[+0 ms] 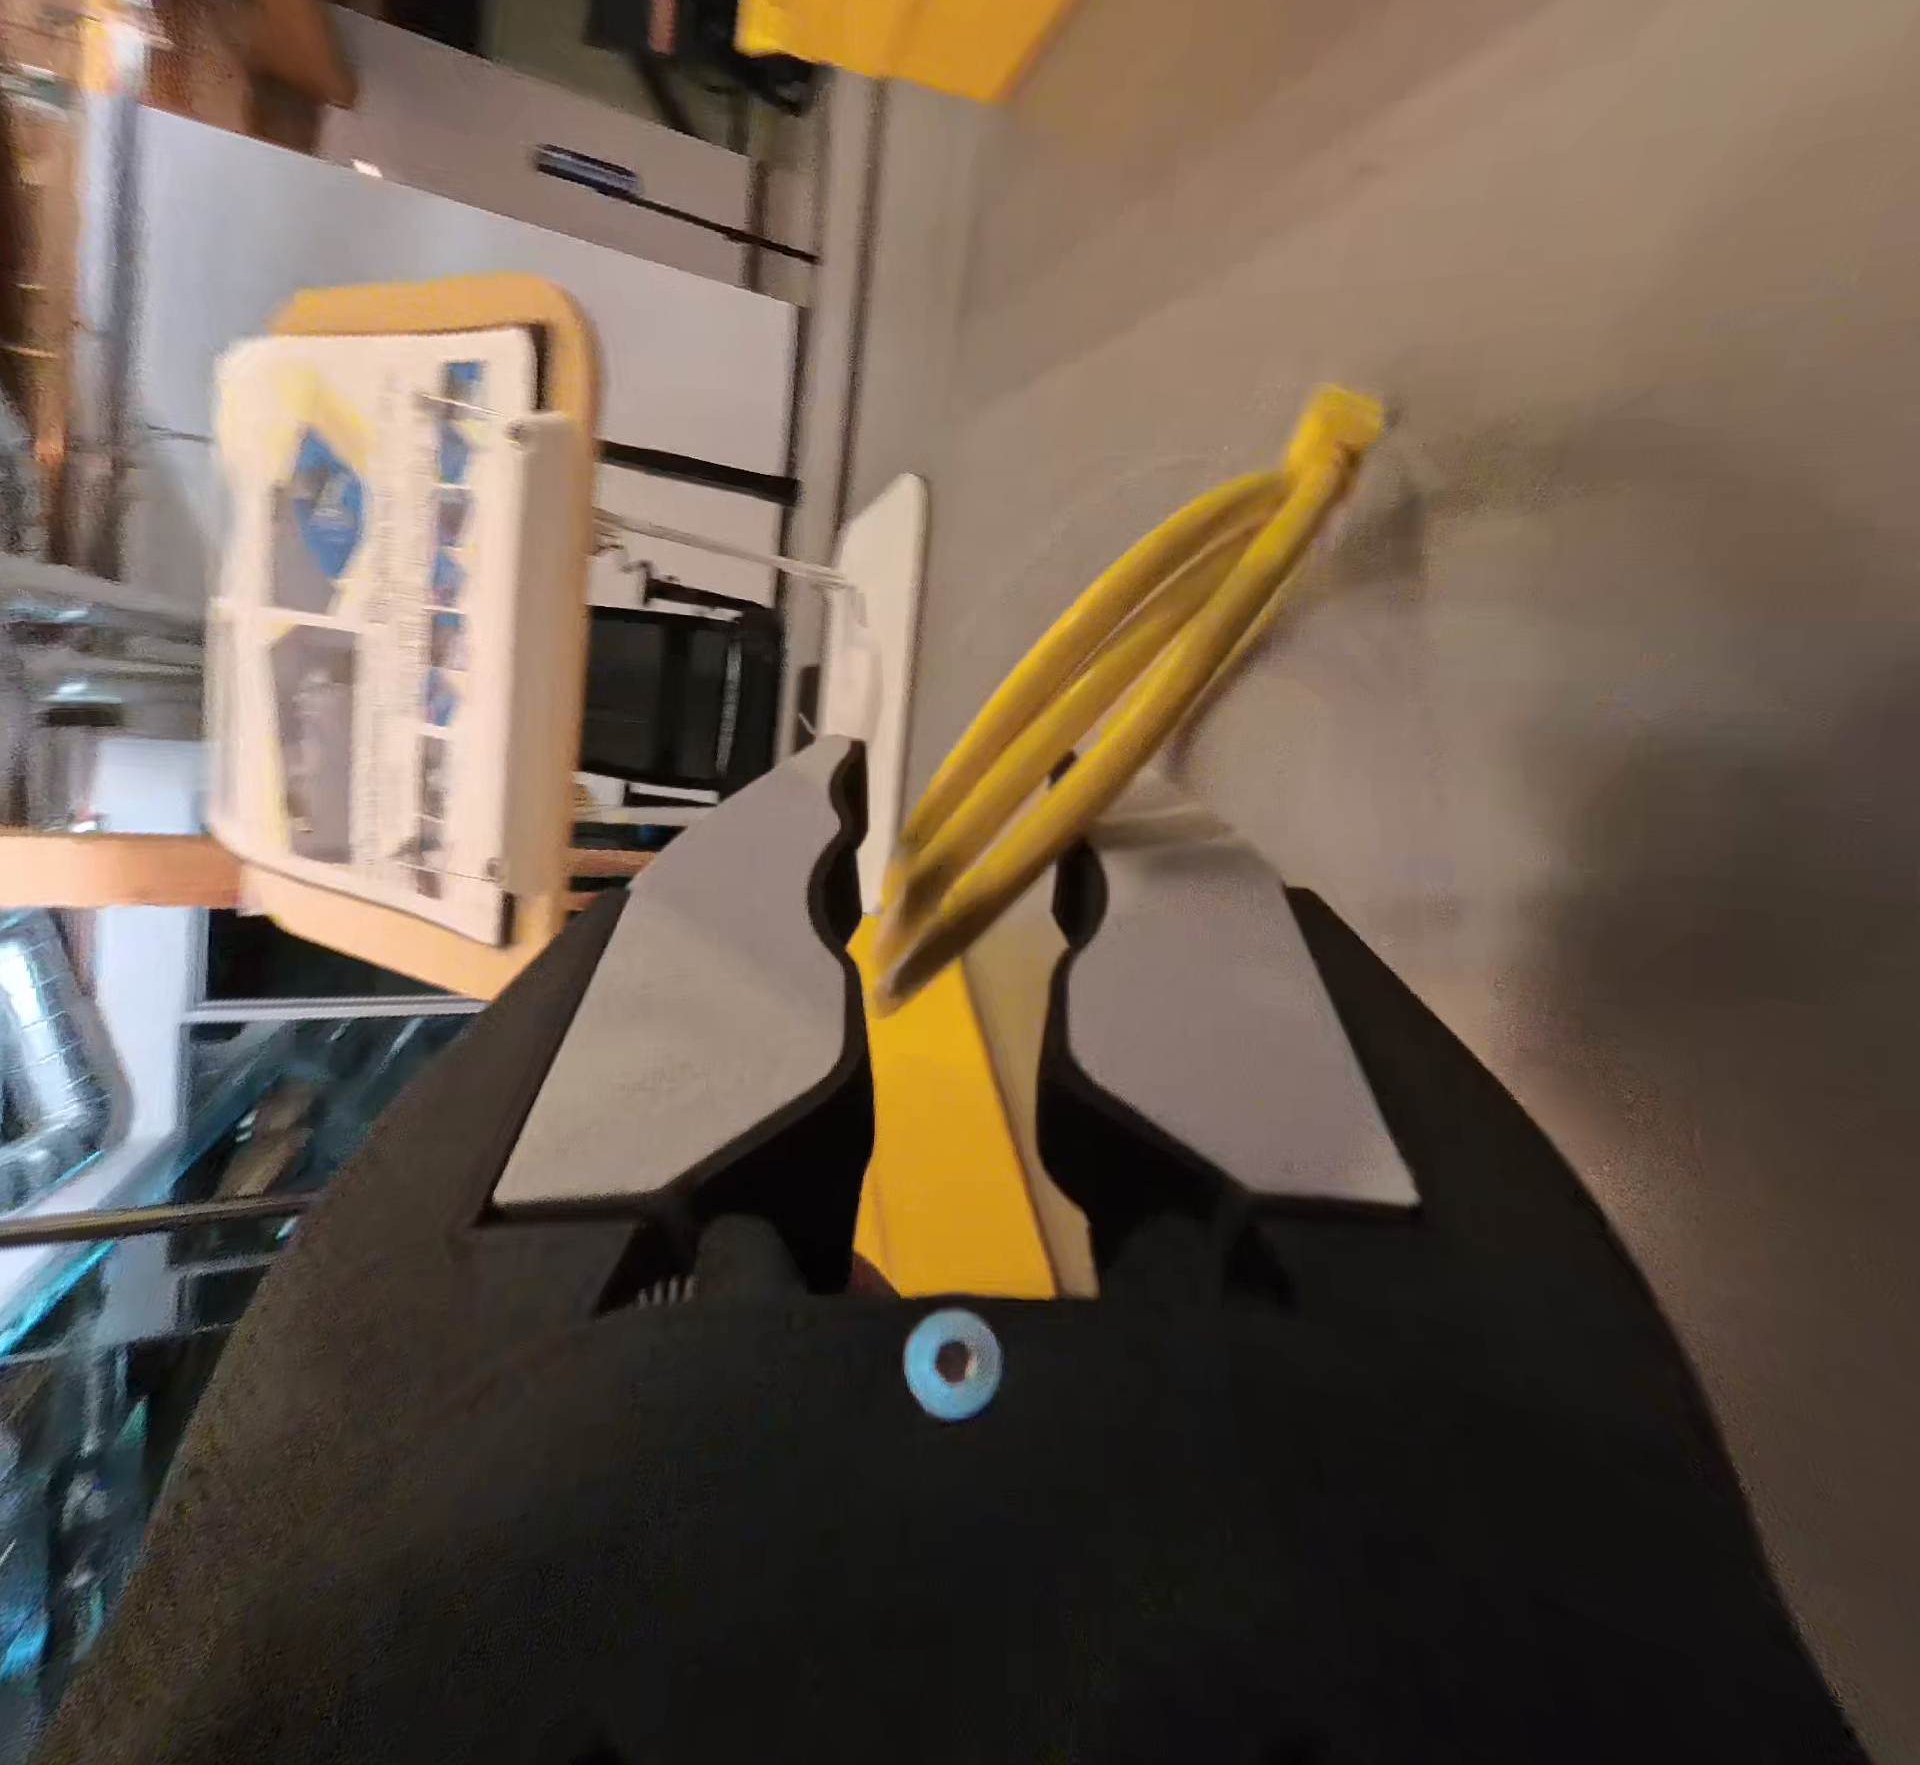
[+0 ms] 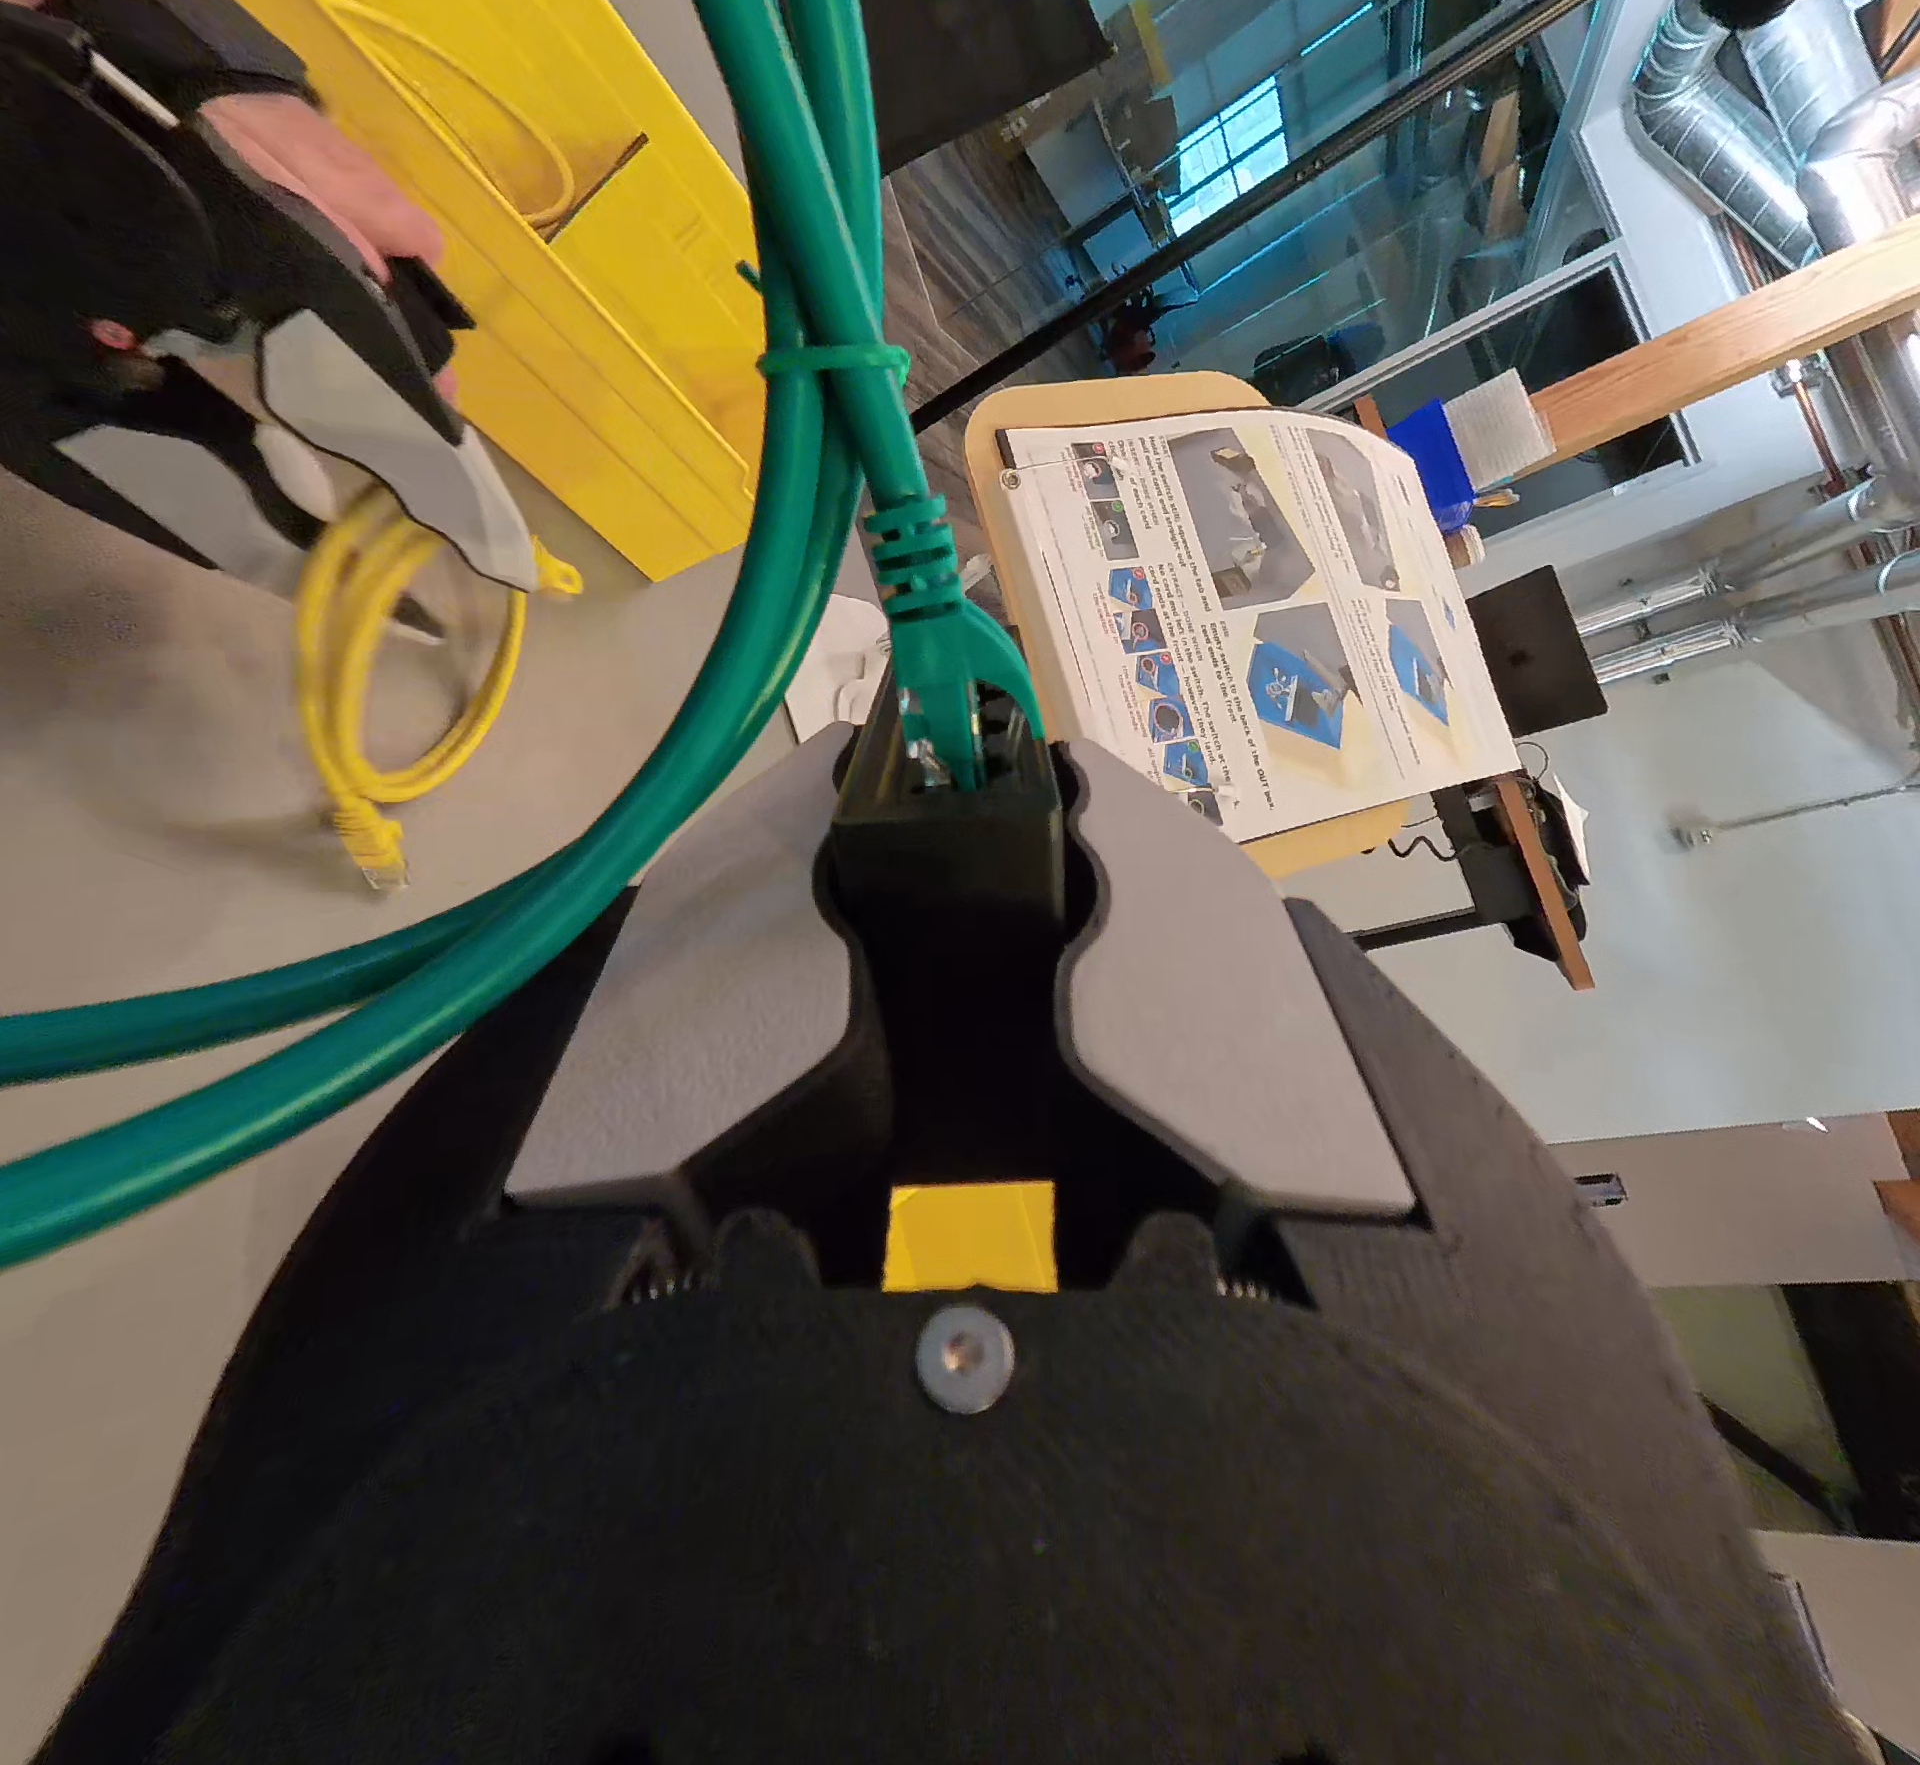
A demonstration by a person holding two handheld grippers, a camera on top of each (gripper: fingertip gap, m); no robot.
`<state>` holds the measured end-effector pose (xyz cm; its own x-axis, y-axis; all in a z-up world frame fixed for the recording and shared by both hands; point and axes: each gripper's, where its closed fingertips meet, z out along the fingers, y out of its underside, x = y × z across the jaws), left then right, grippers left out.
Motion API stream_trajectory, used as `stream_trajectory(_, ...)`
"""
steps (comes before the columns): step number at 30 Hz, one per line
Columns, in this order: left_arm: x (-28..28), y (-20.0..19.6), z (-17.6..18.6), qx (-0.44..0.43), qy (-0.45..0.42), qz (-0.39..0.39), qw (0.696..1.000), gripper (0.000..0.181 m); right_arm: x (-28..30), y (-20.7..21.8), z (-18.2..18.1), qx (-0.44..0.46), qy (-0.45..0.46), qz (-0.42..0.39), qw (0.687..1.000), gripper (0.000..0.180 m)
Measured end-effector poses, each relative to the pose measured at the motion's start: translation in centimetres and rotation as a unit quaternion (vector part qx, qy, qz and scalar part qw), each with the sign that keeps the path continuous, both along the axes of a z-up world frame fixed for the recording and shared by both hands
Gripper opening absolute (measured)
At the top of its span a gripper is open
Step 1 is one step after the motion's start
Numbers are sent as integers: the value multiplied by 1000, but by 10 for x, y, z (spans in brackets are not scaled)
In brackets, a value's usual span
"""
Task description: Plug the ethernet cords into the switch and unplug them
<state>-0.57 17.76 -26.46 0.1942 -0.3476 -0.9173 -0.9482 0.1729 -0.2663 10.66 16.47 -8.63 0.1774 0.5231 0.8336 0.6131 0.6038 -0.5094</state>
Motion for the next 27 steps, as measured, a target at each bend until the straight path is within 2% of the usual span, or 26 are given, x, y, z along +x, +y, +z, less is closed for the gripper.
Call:
stream_trajectory(1,-4,-6,-11,-30,7,0,1000,39,0,0,-1,-2,-1,1,1000,31)
stream_trajectory(3,-8,-21,-27,-93,7,-12,996,69,-1,0,-3,-5,-3,0,1000,31)
stream_trajectory(5,-17,-37,-41,-167,3,-8,986,78,-2,1,-5,-8,-6,-1,1000,31)
stream_trajectory(8,-32,-54,-47,-271,-64,10,960,81,-3,1,-5,-9,-10,-1,1000,31)
stream_trajectory(11,-39,-64,-42,-352,-157,38,922,72,-4,0,-6,-12,-12,1,1000,31)
stream_trajectory(14,-48,-42,-24,-341,-249,112,899,63,-5,1,-7,-16,-11,3,1000,31)
stream_trajectory(16,-41,-30,-25,-373,-323,145,858,56,-7,0,-8,-16,-12,4,1000,31)
stream_trajectory(17,-43,-22,-30,-379,-338,178,843,49,-8,-1,-8,-16,-12,6,1000,31)
stream_trajectory(20,-51,2,-53,-384,-343,254,819,46,-11,-5,-8,-16,-15,12,1000,32)
stream_trajectory(22,-49,7,-71,-411,-350,273,796,40,-12,-8,-6,-15,-13,17,1000,31)
stream_trajectory(23,-49,12,-73,-406,-359,273,795,37,-12,-9,-6,-16,-12,19,1000,31)
stream_trajectory(25,-45,13,-72,-421,-380,267,779,20,-12,-10,-7,-18,-10,24,1000,31)
stream_trajectory(27,-41,15,-72,-432,-388,261,771,19,-13,-8,-9,-21,-9,25,999,31)
